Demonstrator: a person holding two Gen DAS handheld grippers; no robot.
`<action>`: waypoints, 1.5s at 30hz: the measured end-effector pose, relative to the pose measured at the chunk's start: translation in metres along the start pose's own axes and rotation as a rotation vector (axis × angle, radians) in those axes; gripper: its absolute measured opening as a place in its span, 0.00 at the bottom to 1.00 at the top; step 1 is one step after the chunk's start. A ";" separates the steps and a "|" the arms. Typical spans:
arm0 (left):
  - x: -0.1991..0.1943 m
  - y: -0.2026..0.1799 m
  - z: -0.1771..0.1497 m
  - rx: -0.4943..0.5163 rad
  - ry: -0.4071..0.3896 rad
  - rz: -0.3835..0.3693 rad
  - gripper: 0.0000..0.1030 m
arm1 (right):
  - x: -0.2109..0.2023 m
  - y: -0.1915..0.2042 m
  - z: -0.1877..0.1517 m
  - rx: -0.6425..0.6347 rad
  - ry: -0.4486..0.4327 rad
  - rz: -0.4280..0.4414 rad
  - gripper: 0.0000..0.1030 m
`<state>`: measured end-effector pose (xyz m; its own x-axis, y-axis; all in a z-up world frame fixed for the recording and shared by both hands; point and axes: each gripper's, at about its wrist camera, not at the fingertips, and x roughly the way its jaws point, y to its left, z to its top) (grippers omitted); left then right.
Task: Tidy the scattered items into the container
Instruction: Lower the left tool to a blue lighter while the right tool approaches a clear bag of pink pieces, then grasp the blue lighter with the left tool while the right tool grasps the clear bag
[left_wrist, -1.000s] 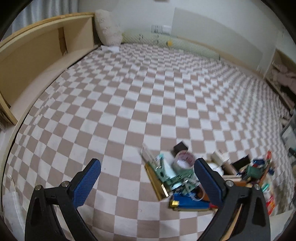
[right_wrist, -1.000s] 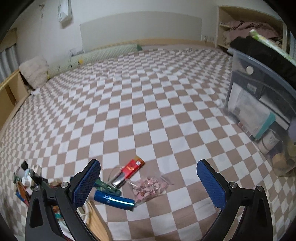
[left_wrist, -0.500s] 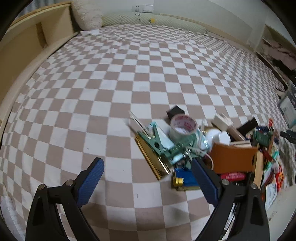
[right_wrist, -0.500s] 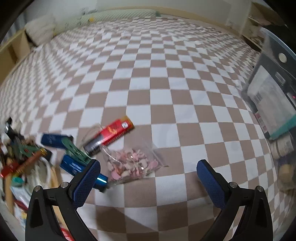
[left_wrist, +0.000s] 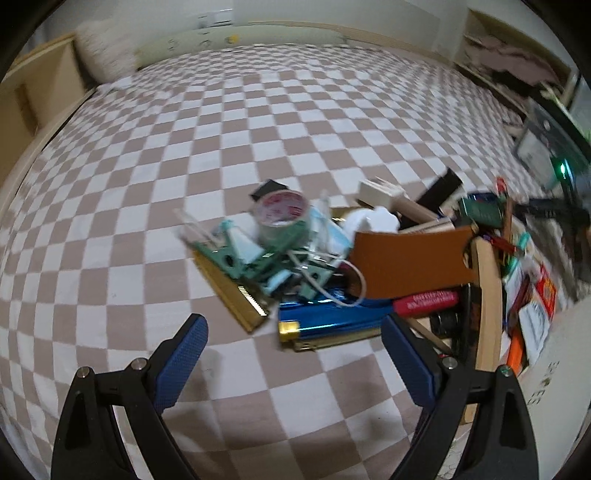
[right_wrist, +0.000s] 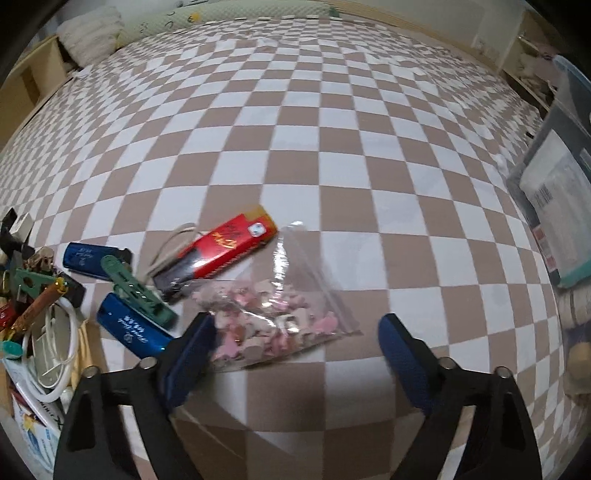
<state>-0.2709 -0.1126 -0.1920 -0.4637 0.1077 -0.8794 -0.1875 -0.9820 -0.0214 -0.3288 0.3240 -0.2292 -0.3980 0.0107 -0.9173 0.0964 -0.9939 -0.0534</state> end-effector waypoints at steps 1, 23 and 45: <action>0.002 -0.005 0.000 0.018 0.004 0.002 0.92 | 0.000 0.001 -0.001 -0.001 0.005 0.007 0.79; 0.034 -0.023 -0.001 0.105 0.043 0.058 0.82 | -0.019 0.015 -0.029 -0.010 0.049 0.064 0.52; 0.024 0.015 -0.032 -0.041 0.086 0.024 0.92 | -0.054 0.041 -0.090 -0.063 0.097 0.092 0.37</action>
<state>-0.2571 -0.1296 -0.2291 -0.3908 0.0724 -0.9176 -0.1411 -0.9898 -0.0180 -0.2219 0.2922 -0.2177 -0.2954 -0.0666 -0.9530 0.1864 -0.9824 0.0109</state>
